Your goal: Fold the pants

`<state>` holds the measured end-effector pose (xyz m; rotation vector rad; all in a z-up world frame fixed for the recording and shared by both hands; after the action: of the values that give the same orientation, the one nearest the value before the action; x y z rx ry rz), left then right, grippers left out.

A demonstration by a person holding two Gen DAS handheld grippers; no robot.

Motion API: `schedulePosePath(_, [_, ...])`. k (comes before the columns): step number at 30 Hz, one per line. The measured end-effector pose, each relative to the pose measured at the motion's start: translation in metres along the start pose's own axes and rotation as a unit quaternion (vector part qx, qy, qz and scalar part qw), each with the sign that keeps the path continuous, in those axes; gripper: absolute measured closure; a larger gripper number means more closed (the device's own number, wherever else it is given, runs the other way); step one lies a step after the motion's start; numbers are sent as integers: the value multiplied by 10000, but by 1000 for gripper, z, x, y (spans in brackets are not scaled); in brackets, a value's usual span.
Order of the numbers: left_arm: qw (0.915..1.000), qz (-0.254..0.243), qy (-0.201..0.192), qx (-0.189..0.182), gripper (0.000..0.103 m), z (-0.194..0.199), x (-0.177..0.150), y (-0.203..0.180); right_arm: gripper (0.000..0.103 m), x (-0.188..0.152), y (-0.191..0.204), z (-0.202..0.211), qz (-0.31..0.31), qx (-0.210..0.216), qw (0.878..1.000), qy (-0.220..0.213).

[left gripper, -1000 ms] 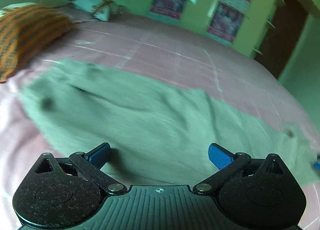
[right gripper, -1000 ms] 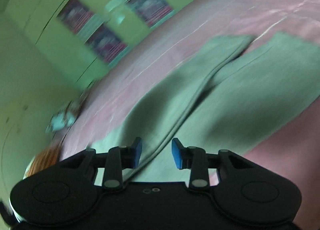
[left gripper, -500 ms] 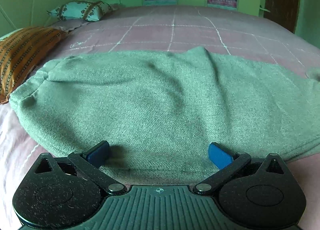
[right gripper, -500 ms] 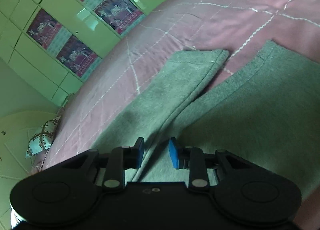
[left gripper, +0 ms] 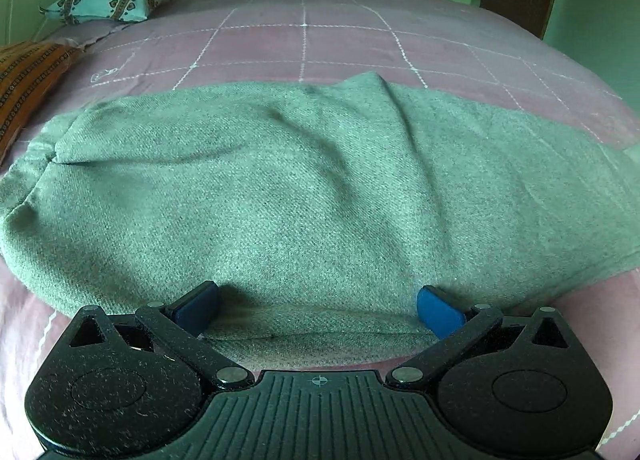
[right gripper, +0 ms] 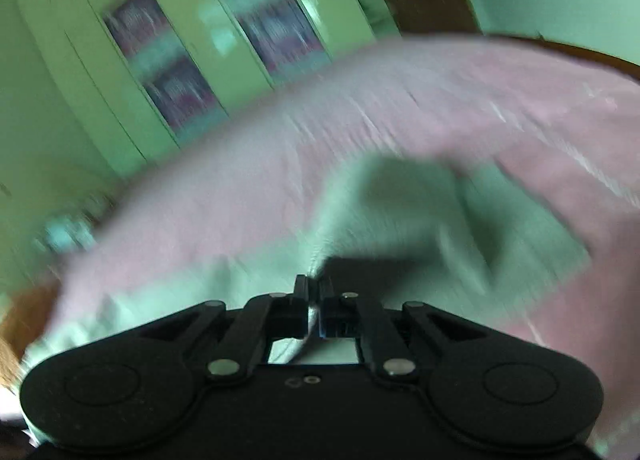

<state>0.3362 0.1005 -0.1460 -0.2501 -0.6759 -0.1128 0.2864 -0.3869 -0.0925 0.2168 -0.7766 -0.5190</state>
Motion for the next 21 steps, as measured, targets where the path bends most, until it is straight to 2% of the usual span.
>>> schedulePosePath(1, [10000, 9, -12, -9, 0, 1, 0, 0, 99, -2, -7, -1, -284, 182, 9994, 101])
schedulePosePath(3, [10000, -1, -49, -36, 0, 2, -1, 0, 87, 8, -23, 10, -899, 485, 9946, -173])
schedulePosePath(6, [9999, 2, -105, -32, 0, 3, -2, 2, 85, 21, -45, 19, -1715, 843, 9811, -314])
schedulePosePath(10, [9999, -4, -140, -12, 0, 3, -3, 0, 74, 30, -70, 9, -2579, 1207, 9585, -131])
schedulePosePath(13, [9999, -5, -147, -30, 0, 5, -4, 0, 71, 37, -83, 0, -3148, 1472, 9375, -190])
schedulePosePath(15, [9999, -7, -150, -29, 0, 5, -4, 0, 70, 42, -85, -10, -3459, 1457, 9269, -65])
schedulePosePath(16, [9999, -11, -148, -28, 0, 5, -4, 0, 77, 41, -90, -22, -3601, 1255, 9243, 165])
schedulePosePath(17, [9999, -12, -145, -27, 0, 4, -3, 1, 90, 43, -92, -26, -3596, 1082, 9266, 204])
schedulePosePath(18, [9999, -11, -146, -29, 0, 4, -3, 0, 103, 52, -87, -22, -3288, 1008, 9390, 40])
schedulePosePath(19, [9999, -11, -147, -34, 0, 4, -3, 1, 103, 65, -76, -12, -2655, 791, 9606, -226])
schedulePosePath(20, [9999, -15, -149, -41, 0, 4, -3, 1, 103, 75, -63, 2, -2068, 709, 9745, -500])
schedulePosePath(21, [9999, -19, -149, -42, 0, 4, -3, 0, 103, 86, -49, 19, -1529, 738, 9819, -841])
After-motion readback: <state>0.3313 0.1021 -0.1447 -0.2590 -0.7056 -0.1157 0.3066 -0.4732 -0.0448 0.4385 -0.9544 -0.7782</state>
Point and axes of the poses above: each gripper's, at about its wrist camera, not at the fingertips, and z roughly against the way its jaws point, y to its left, x to its top, the point moved 10 cm from there along -z, roughly the way its jaws point, and after that the axes turned 13 degrees about -x, right-handed, at the moved point
